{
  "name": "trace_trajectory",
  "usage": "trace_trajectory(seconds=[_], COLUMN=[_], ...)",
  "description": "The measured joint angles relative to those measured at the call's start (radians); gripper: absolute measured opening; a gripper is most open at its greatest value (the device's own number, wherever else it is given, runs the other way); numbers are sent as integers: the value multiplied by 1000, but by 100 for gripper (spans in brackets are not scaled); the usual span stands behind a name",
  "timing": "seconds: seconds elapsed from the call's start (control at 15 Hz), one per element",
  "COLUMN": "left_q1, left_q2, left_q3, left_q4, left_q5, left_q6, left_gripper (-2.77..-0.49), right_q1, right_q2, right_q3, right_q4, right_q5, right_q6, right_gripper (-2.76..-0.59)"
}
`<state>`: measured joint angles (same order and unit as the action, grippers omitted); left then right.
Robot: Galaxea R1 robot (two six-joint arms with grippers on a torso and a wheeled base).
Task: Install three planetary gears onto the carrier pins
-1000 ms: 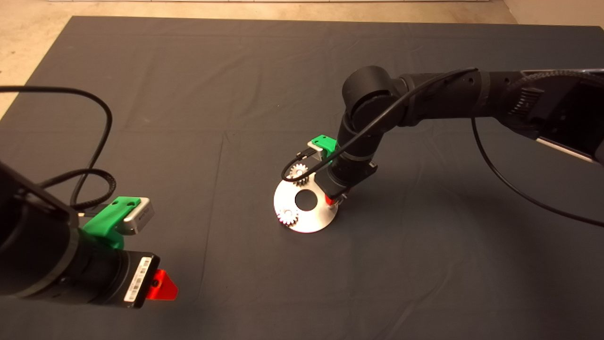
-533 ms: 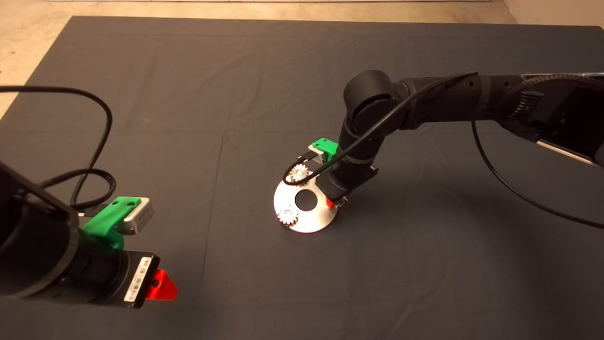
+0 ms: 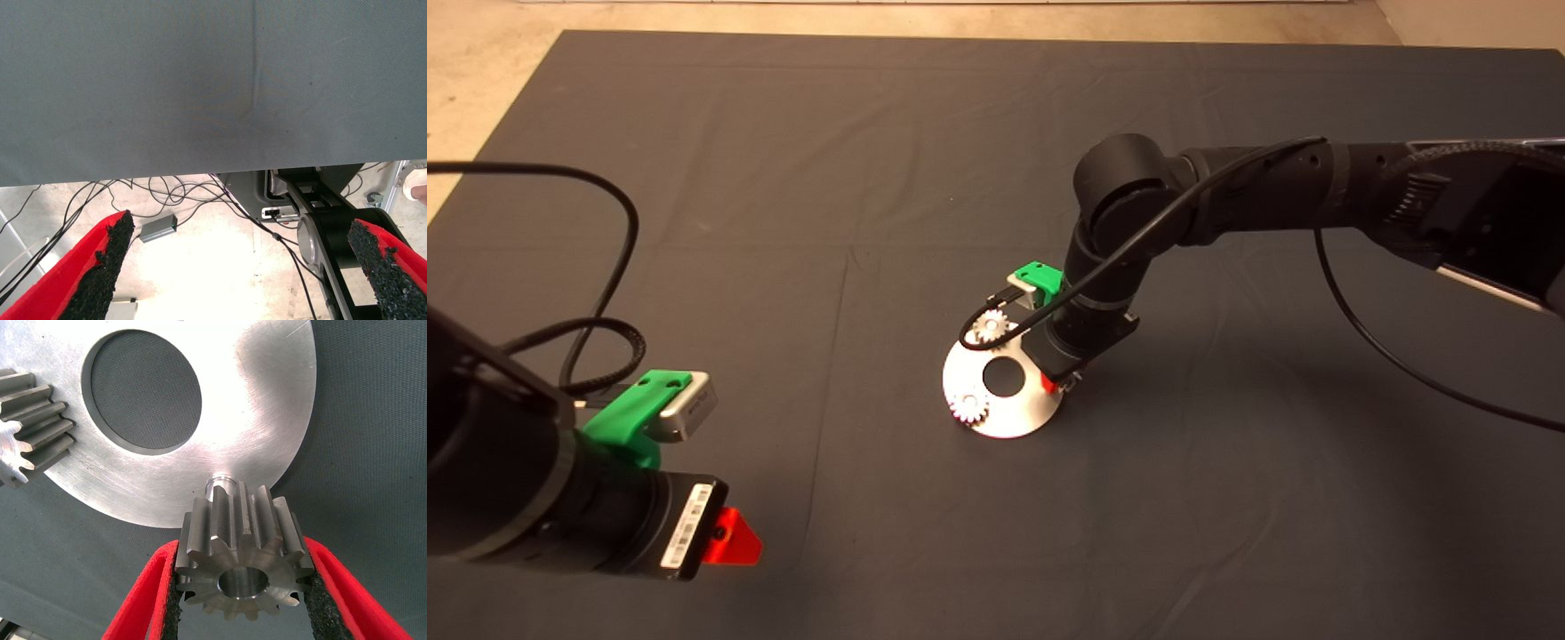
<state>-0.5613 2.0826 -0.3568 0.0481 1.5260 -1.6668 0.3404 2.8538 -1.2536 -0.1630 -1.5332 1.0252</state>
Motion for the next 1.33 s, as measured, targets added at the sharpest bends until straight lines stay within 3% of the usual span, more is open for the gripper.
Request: trace_trajectory(seconds=[1.33], left_q1=[-2], left_q2=[0], left_q3=[0], left_q4=[0], left_q5=[0], left_q6=[0], left_gripper=[-92], right_q1=[-11], right_q2=[19], right_q3=[0], right_q4=[-2], right_q5=[-4], right_q6=[1], right_gripper=[-226])
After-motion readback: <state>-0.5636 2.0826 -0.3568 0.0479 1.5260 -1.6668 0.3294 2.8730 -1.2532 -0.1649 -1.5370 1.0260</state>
